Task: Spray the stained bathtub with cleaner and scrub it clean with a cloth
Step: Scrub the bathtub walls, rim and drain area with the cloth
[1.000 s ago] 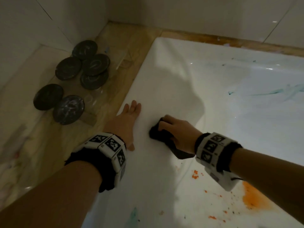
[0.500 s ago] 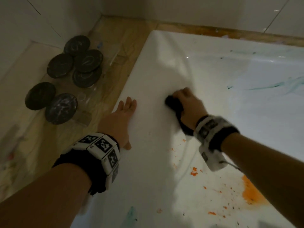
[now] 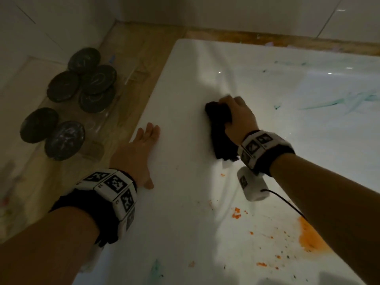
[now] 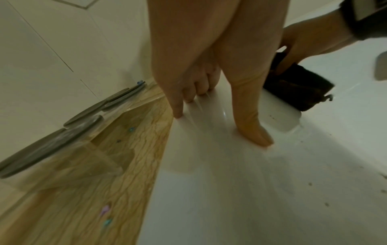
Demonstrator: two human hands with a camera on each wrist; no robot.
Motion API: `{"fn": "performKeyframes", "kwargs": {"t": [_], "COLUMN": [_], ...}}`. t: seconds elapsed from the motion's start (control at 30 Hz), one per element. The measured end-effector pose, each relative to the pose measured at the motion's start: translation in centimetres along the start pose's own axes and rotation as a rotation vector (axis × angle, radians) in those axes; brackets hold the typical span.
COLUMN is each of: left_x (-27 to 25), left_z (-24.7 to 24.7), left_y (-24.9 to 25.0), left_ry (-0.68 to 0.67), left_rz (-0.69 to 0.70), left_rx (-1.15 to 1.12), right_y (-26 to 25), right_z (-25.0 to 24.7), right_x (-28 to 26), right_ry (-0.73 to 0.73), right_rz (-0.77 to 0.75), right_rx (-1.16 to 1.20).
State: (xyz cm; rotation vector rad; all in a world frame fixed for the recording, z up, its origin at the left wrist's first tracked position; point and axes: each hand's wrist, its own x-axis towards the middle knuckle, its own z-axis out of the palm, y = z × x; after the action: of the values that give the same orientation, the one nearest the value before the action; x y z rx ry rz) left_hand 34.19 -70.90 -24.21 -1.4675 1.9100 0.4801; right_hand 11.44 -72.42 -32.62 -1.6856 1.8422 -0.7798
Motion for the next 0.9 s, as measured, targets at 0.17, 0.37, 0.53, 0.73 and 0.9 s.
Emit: {"fn": "performKeyframes", "kwargs": {"t": [0.17, 0.37, 0.53, 0.73, 0.9], "left_x": [0.1, -0.6, -4.2, -10.8, -13.1], "left_z": [0.0, -0.1, 3.1, 10.1, 12.1], "left_y": [0.0, 0.8, 0.0, -2.9, -3.8], "left_ry": [0.009, 0.041, -0.014, -0.051, 0.007], "left_rz": [0.002, -0.001, 0.001, 0.035, 0.057], "left_rx": [0.017, 0.108, 0.087, 0.028, -0.051], "right_y": [-3.3, -4.9, -5.2, -6.1, -9.0], "right_z": [4.7, 8.9, 4.9, 3.9, 8.6], "right_x": [-3.5, -15.4, -14.0, -10.3, -17.6], "right_ry": [-0.058, -0.298, -0.345, -0.12, -0.333], "right_rz": [-0.21, -0.372, -0.142, 0.062, -0.274], "right_rx": [0.01, -0.076, 0.128, 0.013, -0.094]}}
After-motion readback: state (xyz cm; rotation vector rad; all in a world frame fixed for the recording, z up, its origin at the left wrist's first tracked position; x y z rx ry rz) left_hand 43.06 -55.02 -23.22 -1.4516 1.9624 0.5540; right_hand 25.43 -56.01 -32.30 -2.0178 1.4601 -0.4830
